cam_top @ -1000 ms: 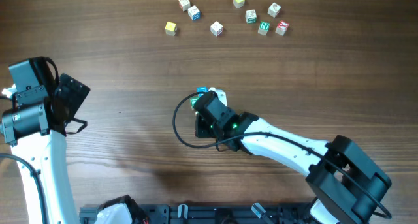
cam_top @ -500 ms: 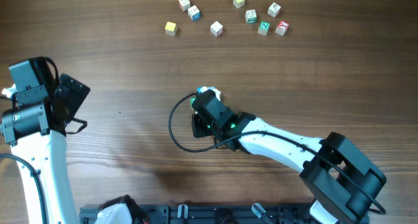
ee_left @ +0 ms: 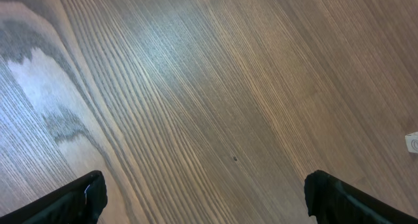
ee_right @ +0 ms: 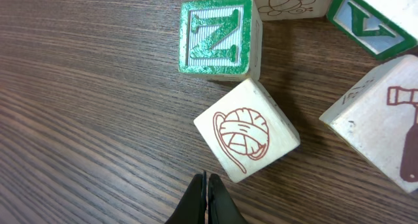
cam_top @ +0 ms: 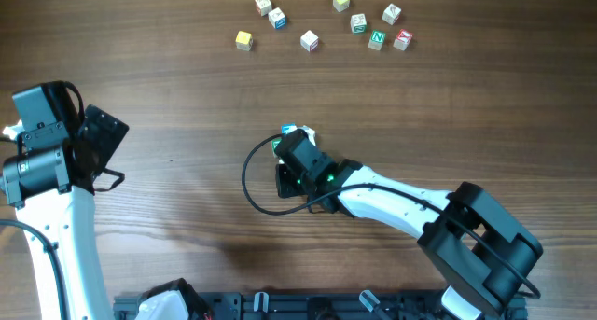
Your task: Form a circle
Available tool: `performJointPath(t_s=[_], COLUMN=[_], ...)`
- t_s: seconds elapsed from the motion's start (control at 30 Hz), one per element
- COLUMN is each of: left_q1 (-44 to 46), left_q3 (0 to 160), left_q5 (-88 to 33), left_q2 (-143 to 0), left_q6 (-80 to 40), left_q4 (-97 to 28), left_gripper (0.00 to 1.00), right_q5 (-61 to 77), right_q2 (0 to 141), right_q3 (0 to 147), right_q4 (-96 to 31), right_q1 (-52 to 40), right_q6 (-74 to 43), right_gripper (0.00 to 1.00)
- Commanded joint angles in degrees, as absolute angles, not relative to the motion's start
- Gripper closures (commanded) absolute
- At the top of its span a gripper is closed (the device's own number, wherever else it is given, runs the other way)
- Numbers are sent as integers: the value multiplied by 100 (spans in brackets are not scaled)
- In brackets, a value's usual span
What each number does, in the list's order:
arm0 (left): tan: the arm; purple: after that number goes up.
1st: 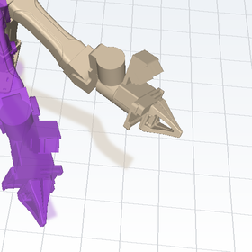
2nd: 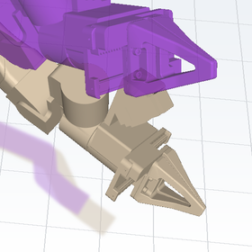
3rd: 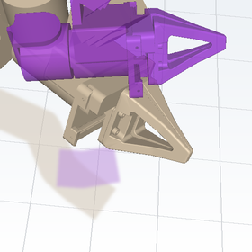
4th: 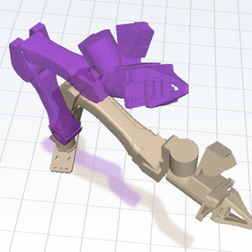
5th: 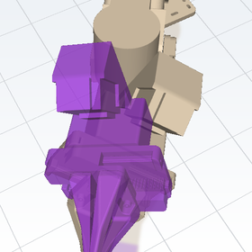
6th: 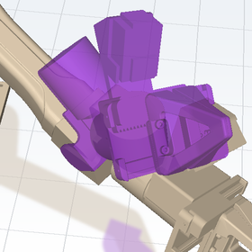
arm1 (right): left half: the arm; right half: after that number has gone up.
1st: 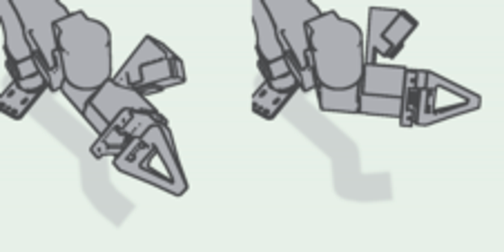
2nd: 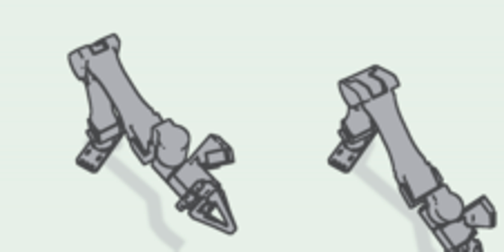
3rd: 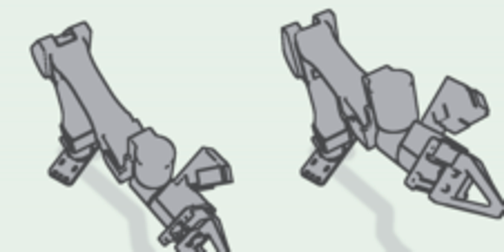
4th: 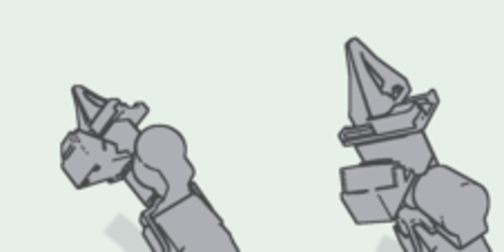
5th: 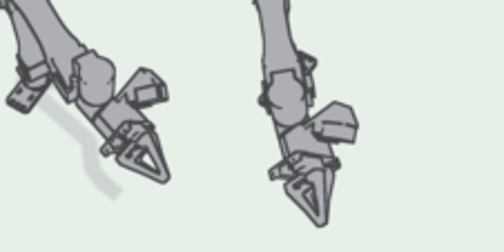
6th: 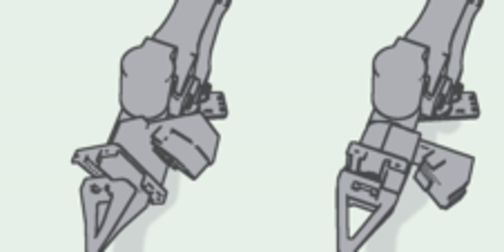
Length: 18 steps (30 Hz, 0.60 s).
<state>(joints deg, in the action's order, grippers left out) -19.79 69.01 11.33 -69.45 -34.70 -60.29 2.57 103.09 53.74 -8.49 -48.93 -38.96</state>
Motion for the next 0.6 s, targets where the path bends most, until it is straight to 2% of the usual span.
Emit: performJointPath(t_s=[0.0, 0.57], left_q1=[-2021, -2021], left_q3=[6941, 6941], left_q5=[1205, 1205], left_q2=[-6956, -6956], left_q6=[-3540, -3540], left_q4=[-6029, -6029], left_gripper=[0, 0], right_q5=[130, 1], right_q2=[10405, 10405], right_q3=[5356, 5356], right_q4=[-858, -899], right_q1=[-4866, -4792], right_q6=[-4060, -4204], right_gripper=[95, 95])
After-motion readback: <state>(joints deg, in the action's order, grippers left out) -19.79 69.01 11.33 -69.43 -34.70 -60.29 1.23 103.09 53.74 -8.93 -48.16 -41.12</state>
